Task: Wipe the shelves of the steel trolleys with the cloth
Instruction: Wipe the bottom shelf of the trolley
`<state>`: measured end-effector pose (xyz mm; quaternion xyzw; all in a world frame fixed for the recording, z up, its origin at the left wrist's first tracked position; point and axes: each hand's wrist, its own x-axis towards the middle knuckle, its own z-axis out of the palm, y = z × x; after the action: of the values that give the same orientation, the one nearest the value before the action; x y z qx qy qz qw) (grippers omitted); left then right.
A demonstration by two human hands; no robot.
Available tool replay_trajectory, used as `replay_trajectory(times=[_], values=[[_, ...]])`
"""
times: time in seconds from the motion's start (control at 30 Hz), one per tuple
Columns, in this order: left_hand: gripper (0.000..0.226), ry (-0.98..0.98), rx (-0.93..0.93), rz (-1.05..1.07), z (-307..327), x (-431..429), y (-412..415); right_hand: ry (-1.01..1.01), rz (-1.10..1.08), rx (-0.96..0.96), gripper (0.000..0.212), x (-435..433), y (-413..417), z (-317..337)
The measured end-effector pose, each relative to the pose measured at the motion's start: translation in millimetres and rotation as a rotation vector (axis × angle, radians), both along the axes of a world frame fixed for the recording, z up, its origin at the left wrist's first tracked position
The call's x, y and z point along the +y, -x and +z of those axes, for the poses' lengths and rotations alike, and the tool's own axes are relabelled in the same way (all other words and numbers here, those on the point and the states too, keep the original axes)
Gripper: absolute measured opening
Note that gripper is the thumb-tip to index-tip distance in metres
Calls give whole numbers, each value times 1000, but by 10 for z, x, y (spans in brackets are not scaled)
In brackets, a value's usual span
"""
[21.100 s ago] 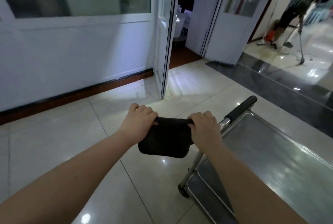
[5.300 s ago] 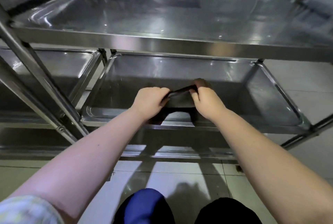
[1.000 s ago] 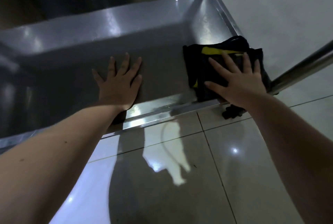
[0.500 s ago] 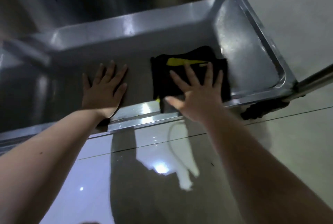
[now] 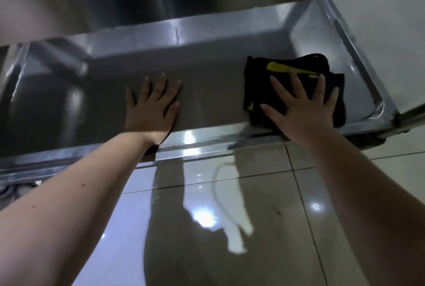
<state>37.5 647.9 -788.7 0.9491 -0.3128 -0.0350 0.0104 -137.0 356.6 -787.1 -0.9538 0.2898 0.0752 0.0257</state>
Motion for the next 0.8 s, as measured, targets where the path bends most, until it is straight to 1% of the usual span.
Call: replay_trajectory(times=[0.03,0.1,0.17,0.23,0.3,0.37,0.43,0.53,0.6,0.63,0.7,0.8], values=[[52,3,-7,2,-8,-2,5,-7,21,-5,80,179,-103,4],[53,13,-8,32,-16,5,19,-48,155,-17,79,697,-338,21],[56,33,-12,114,-3,9,38,-64,326,-45,76,1241,-489,29],[57,50,3,210,31,41,50,-63,404,-52,74,1507,-537,53],[56,55,12,228,45,108,50,-79,415,-82,75,1380,-518,42],[55,49,7,196,46,228,17,-94,387,-70,77,1002,-458,29],[56,35,22,209,35,385,-49,-69,293,-8,78,540,-337,34],[56,21,46,261,-7,513,-103,-45,79,97,82,61,-123,60],[56,10,36,261,-28,498,-92,-51,-26,122,87,25,-100,69],[56,5,32,259,-33,484,-92,-57,-45,114,86,108,-138,72],[56,1,30,259,-32,481,-90,-57,21,60,81,468,-255,71],[55,6,26,263,-20,483,-93,-74,291,-38,77,1265,-397,36]])
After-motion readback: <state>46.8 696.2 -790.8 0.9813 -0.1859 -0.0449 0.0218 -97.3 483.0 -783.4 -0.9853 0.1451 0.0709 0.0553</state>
